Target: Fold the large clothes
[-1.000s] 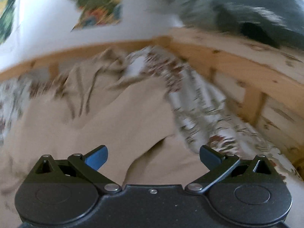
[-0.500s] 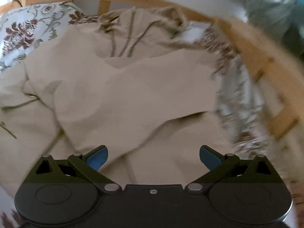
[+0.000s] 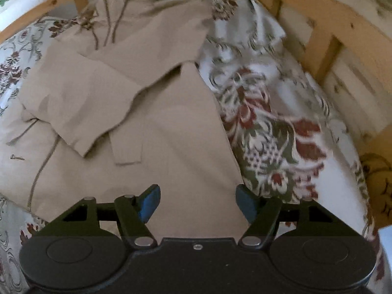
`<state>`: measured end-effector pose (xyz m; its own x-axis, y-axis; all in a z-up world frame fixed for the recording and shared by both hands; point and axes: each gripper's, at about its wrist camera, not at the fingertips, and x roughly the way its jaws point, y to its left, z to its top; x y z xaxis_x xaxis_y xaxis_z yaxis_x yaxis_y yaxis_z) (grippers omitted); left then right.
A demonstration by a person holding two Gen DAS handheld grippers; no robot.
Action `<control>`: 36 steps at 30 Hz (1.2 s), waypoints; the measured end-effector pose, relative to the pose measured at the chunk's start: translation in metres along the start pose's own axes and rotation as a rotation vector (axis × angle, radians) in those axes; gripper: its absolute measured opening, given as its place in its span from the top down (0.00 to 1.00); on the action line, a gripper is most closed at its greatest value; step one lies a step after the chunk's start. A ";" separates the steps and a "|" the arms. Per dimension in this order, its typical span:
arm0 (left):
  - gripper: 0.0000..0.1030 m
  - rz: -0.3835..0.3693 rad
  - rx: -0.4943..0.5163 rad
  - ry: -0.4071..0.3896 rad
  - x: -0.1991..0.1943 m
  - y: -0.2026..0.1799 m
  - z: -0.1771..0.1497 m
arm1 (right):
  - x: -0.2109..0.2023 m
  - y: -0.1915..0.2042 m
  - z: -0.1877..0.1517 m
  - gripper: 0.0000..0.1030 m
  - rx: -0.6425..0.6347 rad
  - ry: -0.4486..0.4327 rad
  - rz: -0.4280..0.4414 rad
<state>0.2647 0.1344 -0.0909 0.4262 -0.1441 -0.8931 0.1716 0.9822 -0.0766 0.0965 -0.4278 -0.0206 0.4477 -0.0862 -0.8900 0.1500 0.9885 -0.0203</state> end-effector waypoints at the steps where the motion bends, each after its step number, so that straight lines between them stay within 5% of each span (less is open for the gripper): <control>1: 0.72 -0.001 0.007 -0.003 -0.004 -0.001 -0.001 | -0.001 -0.002 -0.003 0.37 0.001 -0.010 -0.011; 8: 0.68 -0.037 0.003 -0.048 -0.025 0.003 -0.001 | -0.022 -0.015 -0.016 0.24 -0.024 -0.095 -0.048; 11: 0.68 -0.049 0.028 -0.086 -0.030 0.002 -0.001 | -0.007 -0.030 -0.018 0.33 0.043 -0.053 0.065; 16: 0.39 -0.095 0.059 -0.181 -0.038 -0.002 -0.002 | 0.003 -0.039 -0.026 0.40 0.095 -0.039 0.126; 19: 0.40 -0.095 0.080 -0.132 -0.023 -0.007 -0.001 | 0.004 -0.042 -0.028 0.45 0.097 -0.046 0.144; 22: 0.51 -0.086 0.127 -0.066 -0.011 -0.012 -0.005 | 0.003 -0.045 -0.027 0.54 0.121 -0.082 0.135; 28: 0.50 -0.141 0.095 -0.073 -0.016 -0.007 -0.008 | -0.007 -0.047 -0.027 0.70 0.099 -0.105 0.130; 31: 0.47 -0.101 0.118 -0.066 -0.013 -0.011 -0.008 | -0.017 -0.045 -0.029 0.79 0.078 -0.111 0.142; 36: 0.43 -0.110 0.166 -0.121 -0.014 -0.018 -0.008 | -0.028 -0.037 -0.033 0.80 0.038 -0.143 0.148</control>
<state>0.2486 0.1199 -0.0805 0.4985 -0.2722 -0.8230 0.3622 0.9280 -0.0875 0.0493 -0.4574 -0.0096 0.5874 0.0406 -0.8083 0.1047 0.9865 0.1257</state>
